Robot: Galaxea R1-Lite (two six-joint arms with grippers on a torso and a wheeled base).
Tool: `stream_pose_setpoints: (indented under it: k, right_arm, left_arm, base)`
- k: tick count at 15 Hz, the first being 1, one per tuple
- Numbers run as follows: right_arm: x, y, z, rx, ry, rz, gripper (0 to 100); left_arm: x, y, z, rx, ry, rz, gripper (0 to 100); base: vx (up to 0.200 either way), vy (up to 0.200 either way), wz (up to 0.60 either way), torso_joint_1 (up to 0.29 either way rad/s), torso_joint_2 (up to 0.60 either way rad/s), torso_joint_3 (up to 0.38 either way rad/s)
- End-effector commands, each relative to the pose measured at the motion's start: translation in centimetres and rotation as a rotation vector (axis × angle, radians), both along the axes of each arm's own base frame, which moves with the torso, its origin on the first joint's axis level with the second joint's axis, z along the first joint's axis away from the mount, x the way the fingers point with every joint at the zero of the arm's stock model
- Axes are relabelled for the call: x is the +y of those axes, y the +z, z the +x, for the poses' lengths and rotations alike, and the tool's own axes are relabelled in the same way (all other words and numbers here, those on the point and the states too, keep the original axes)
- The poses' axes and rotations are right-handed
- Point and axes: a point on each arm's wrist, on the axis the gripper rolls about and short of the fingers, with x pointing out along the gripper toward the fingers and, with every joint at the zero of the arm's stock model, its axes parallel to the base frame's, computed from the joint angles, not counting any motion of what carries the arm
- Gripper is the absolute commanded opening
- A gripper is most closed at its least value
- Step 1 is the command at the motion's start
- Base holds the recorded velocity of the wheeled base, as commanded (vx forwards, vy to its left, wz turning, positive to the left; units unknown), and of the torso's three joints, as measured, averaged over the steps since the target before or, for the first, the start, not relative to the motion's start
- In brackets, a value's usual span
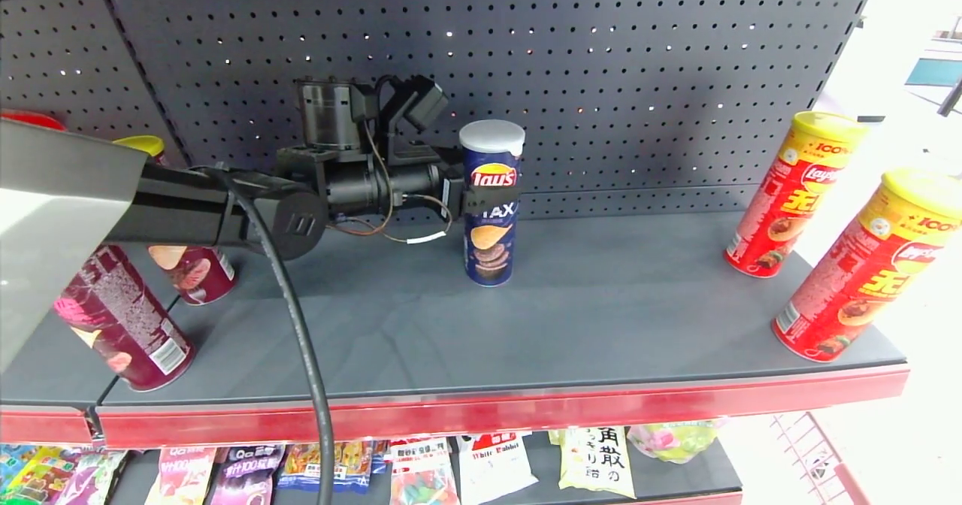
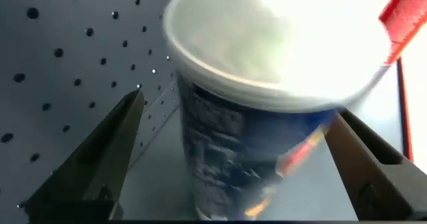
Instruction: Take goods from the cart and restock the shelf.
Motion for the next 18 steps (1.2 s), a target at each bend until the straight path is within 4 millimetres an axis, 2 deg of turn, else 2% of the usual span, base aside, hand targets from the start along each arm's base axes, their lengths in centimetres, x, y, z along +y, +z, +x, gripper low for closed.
stream_pose_setpoints:
  k: [1,8,9,14,15,18]
  right_arm:
    - [0.0,0.0,0.0,0.003,0.001,-0.001,0]
    - [0.0,0.0,0.0,0.003,0.001,-0.001,0]
    - [0.0,0.0,0.0,0.002,0.000,0.001,0]
    - [0.0,0.1,0.0,0.000,-0.001,-0.001,0]
    - [0.0,0.0,0.0,0.002,-0.002,0.000,0]
    - [0.0,0.2,0.0,-0.004,-0.001,0.002,0]
  left_arm:
    - [-0.4,-0.4,0.4,0.005,-0.003,-0.002,100]
    - [-1.5,-1.0,0.3,0.024,-0.023,-0.003,100]
    - [-1.5,-1.0,0.3,0.027,-0.023,-0.001,0]
    - [-1.7,-0.7,-0.7,0.057,-0.039,0.011,0]
    - [-1.7,-0.8,-1.8,0.078,-0.051,0.022,0]
    - [0.0,-0.4,-5.2,0.113,-0.067,0.040,0]
  base:
    - [0.000,0.000,0.00,0.000,0.00,0.000]
    - [0.000,0.000,0.00,0.000,0.00,0.000]
    - [0.000,0.000,0.00,0.000,0.00,0.000]
    - [0.000,0.000,0.00,0.000,0.00,0.000]
    - [0.000,0.000,0.00,0.000,0.00,0.000]
    - [0.000,0.000,0.00,0.000,0.00,0.000]
